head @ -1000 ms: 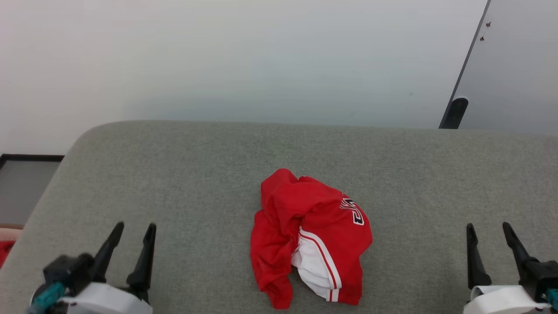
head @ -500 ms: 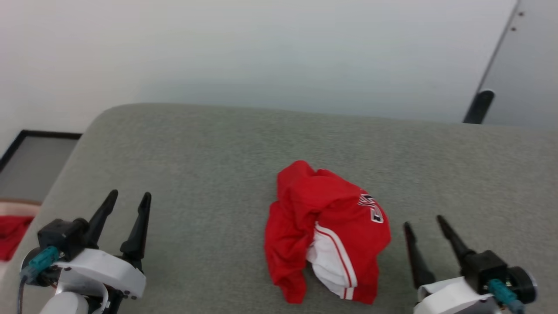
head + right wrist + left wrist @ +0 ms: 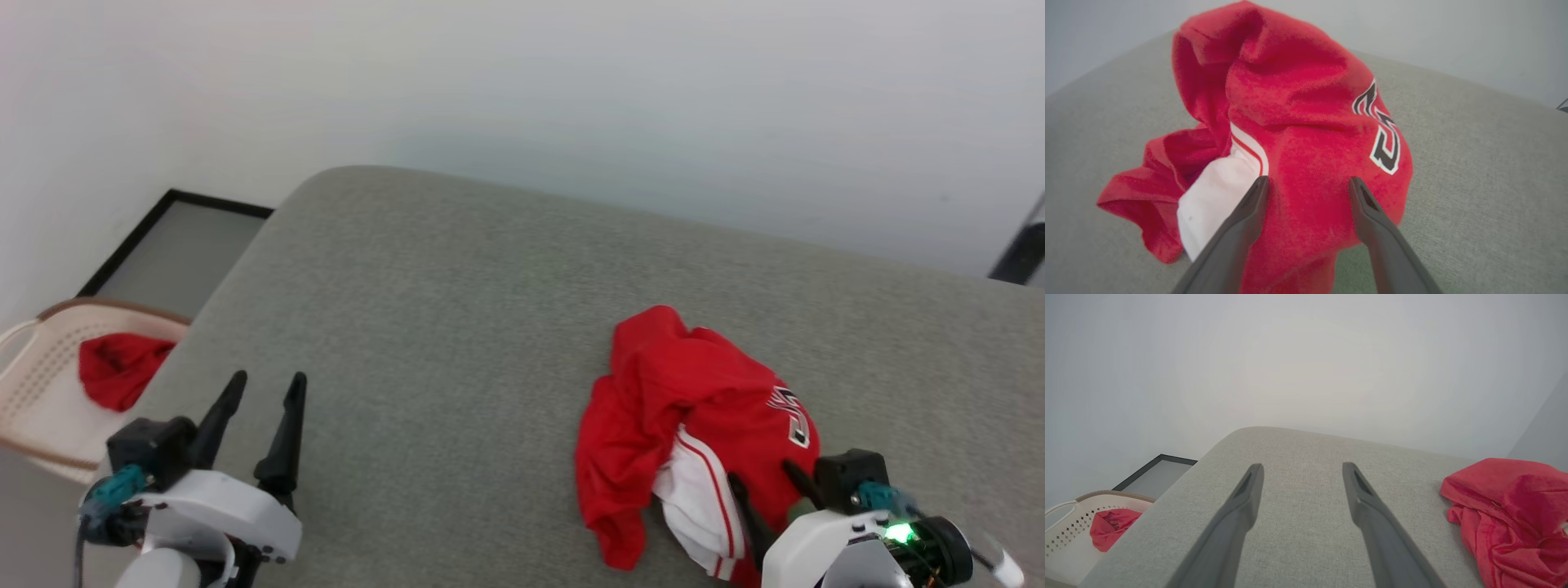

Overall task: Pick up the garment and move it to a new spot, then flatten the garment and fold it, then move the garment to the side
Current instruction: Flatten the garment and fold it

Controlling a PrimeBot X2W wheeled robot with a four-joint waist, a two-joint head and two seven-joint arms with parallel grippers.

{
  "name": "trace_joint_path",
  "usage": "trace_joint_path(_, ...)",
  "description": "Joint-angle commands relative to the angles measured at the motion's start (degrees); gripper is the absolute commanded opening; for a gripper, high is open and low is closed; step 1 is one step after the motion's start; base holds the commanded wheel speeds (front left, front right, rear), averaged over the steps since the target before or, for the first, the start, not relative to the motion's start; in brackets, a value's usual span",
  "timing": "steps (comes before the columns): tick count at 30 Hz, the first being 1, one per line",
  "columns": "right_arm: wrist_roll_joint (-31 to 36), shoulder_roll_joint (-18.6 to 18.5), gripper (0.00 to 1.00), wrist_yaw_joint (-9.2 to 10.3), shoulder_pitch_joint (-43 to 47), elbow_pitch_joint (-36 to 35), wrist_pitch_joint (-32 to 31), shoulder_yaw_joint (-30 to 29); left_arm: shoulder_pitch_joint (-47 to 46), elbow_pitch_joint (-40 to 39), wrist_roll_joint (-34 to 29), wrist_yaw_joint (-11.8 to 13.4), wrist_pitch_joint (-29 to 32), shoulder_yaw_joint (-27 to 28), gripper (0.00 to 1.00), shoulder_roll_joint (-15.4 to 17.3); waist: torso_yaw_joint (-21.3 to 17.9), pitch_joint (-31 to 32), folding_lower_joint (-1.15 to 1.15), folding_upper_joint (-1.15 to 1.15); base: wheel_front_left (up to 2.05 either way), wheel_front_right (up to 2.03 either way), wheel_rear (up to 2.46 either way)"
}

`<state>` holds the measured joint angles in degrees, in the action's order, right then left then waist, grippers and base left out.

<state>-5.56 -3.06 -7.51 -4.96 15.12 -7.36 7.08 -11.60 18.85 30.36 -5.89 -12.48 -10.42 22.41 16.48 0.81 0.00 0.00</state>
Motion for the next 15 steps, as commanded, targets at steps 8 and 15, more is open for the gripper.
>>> trace_joint_path(8,-0.79,0.17,1.00,0.04,-0.18,-2.18,-20.66,-0.20,-3.41,2.39,0.91,-0.66,0.04,-2.21,1.00,-2.20,4.42,-3.01,0.00,0.00,0.00,0.00,0.00)
trace_joint_path(15,1.17,0.18,0.00,0.04,-1.17,-2.55,-26.52,1.44,-5.28,5.02,1.85,-1.08,-0.99,-3.36,1.00,-3.61,4.91,-4.57,0.00,0.00,0.00,0.00,0.00)
